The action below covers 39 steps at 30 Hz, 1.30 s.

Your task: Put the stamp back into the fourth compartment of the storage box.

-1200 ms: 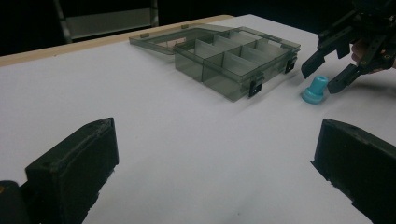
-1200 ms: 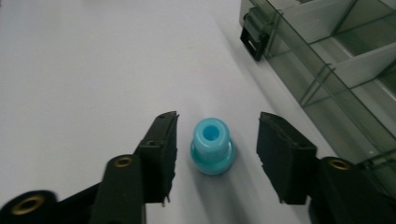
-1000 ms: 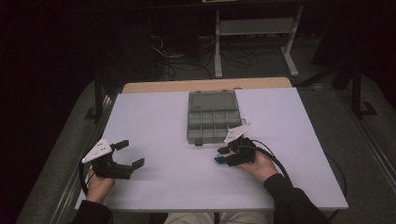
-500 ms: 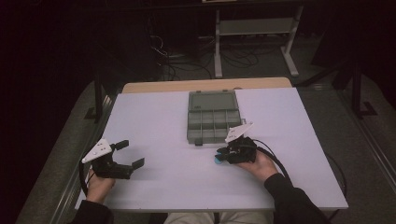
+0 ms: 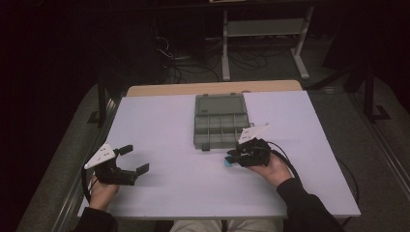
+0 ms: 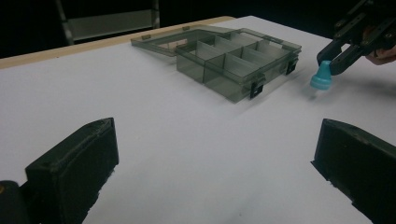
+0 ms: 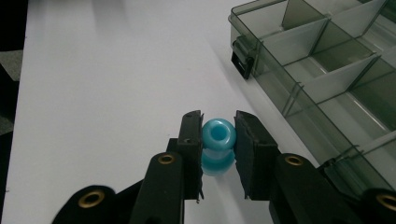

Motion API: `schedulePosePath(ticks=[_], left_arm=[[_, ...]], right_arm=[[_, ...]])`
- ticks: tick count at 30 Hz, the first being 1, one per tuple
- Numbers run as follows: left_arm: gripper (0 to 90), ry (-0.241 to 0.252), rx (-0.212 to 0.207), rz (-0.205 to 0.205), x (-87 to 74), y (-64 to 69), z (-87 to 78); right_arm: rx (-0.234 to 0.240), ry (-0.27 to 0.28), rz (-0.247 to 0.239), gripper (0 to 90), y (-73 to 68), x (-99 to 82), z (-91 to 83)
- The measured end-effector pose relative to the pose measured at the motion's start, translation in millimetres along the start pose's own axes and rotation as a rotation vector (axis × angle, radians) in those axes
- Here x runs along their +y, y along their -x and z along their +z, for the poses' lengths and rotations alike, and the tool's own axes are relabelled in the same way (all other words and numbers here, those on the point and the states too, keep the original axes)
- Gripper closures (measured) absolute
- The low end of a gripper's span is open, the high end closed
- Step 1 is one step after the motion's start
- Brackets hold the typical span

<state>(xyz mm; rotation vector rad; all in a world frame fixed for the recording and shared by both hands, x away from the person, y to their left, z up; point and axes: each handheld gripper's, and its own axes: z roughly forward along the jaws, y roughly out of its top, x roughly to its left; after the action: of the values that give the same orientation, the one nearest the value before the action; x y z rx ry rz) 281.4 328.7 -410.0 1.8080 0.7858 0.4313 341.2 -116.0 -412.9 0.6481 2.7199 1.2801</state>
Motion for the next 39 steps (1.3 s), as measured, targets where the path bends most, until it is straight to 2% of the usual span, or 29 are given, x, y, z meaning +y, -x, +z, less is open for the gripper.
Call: schedulePosePath(ticks=[19, 27, 39], left_arm=[[0.0, -0.003, -0.001, 0.001, -0.1, 0.0, 0.4], [0.0, -0.007, 0.001, 0.002, -0.3, 0.4, 0.8], [0.0, -0.008, 0.0, 0.002, -0.4, 0.2, 1.0]], right_arm=[[-0.022, 0.031, -0.017, 71.3, 3.2, 15.9, -21.4], [-0.033, 0.057, -0.007, 71.3, 9.7, 19.6, -32.7], [-0.05, 0.069, -0.02, 71.4, 15.9, 33.2, -41.5]])
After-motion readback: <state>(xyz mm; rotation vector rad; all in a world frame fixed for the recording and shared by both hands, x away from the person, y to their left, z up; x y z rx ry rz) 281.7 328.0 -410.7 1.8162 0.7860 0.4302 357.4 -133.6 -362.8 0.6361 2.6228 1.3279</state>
